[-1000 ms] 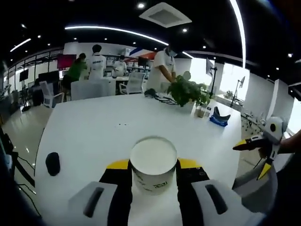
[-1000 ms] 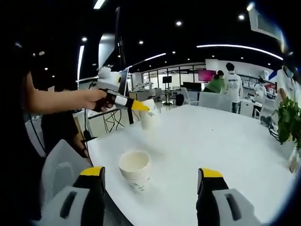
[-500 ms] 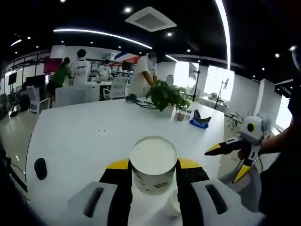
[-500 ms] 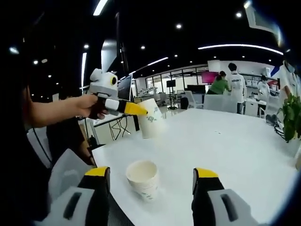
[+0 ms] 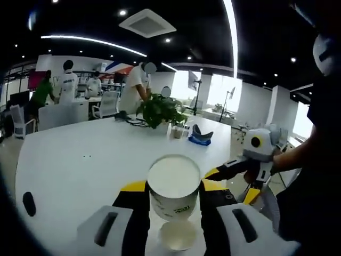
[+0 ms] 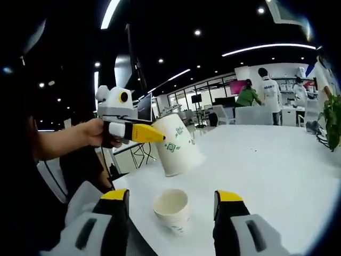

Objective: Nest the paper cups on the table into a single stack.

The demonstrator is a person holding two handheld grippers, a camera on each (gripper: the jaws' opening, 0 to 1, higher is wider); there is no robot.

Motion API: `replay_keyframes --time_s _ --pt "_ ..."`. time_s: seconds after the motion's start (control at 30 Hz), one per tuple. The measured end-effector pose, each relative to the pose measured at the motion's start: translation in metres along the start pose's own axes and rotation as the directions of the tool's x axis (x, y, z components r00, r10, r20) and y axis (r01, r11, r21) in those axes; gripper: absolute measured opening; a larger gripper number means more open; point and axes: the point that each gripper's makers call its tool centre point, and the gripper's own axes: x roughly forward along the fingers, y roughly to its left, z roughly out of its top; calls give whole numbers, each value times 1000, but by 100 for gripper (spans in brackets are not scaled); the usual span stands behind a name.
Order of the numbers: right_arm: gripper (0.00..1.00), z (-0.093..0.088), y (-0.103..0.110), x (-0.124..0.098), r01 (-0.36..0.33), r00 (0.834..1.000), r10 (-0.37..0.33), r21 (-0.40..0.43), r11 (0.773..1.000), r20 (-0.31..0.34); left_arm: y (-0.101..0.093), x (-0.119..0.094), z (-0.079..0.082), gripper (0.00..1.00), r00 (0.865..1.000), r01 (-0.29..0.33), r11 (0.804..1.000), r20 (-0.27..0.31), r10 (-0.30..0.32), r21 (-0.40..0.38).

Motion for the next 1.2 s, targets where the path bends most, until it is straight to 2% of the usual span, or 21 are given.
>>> replay_keyframes --time_s 0.27,0.5,0.67,0.83,0.97,1.2 --pt "54 3 4 -1 -39 999 38 24 999 26 -26 6 -2 34 995 101 995 -2 -101 24" --pt "48 9 9 -4 -81 995 75 84 993 69 -35 8 -6 34 990 144 989 -15 -143 32" --pt "43 10 5 -8 -91 993 82 116 989 85 -35 8 -9 34 987 158 987 -25 -157 28" --pt "40 13 1 -12 -104 990 88 154 983 107 -33 6 -21 34 982 181 983 -61 -179 19" --pt "35 10 0 -13 -99 992 87 143 985 87 -35 6 -31 34 977 196 981 -93 -194 8" --pt "32 13 5 -17 -130 989 117 148 980 93 -39 4 -46 34 965 224 974 -137 -225 -18"
